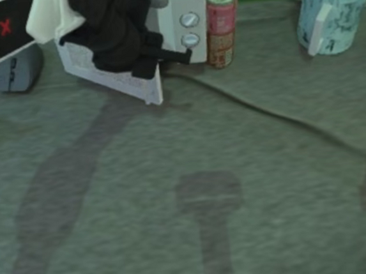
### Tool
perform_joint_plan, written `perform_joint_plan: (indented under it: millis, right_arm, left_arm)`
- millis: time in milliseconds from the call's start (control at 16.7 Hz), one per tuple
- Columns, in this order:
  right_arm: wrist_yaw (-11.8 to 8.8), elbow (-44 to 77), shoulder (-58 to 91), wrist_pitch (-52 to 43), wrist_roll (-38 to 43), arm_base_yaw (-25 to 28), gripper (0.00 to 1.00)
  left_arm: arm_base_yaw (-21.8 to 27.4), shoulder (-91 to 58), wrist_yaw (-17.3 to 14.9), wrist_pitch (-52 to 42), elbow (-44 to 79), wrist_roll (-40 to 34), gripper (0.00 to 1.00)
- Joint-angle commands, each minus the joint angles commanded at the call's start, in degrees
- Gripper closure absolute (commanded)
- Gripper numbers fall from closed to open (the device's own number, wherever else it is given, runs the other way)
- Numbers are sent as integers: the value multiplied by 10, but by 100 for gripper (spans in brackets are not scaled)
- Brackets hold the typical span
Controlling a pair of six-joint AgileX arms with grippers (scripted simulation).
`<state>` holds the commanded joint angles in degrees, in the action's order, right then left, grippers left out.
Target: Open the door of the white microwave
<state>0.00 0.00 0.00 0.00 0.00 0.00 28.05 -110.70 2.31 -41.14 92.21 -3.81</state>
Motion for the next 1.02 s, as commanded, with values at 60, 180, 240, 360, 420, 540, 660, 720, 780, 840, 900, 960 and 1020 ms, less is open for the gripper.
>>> perform_joint_plan:
  millis: [60,180,240,360,420,540,660,720,780,840,900,960,1020]
  right_arm:
    - [0,0,0,0,0,0,0]
    - [0,0,0,0,0,0,0]
    - [0,0,0,0,0,0,0]
    - [0,0,0,0,0,0,0]
    - [0,0,0,0,0,0,0]
    - [0,0,0,0,0,0,0]
    - [0,0,0,0,0,0,0]
    - [0,0,0,0,0,0,0]
    - [0,0,0,0,0,0,0]
    - [0,0,0,0,0,0,0]
    - [0,0,0,0,0,0,0]
    - [0,0,0,0,0,0,0]
    - [0,0,0,0,0,0,0]
  left_arm:
    - [0,0,0,0,0,0,100]
    - [0,0,0,0,0,0,100]
    - [0,0,0,0,0,0,100]
    - [0,0,0,0,0,0,100]
    - [0,0,0,0,0,0,100]
    - [0,0,0,0,0,0,100]
    - [3,-1,-5,1,-3,0,100]
    - [1,4,-8,2,-7,7,100]
    - [-3,10,-14,4,-15,17,100]
    - [-7,17,-20,6,-24,30,100]
    - [-12,24,-27,8,-34,43,100]
    - [-17,31,-34,10,-43,57,100]
    - [-20,38,-40,12,-51,68,100]
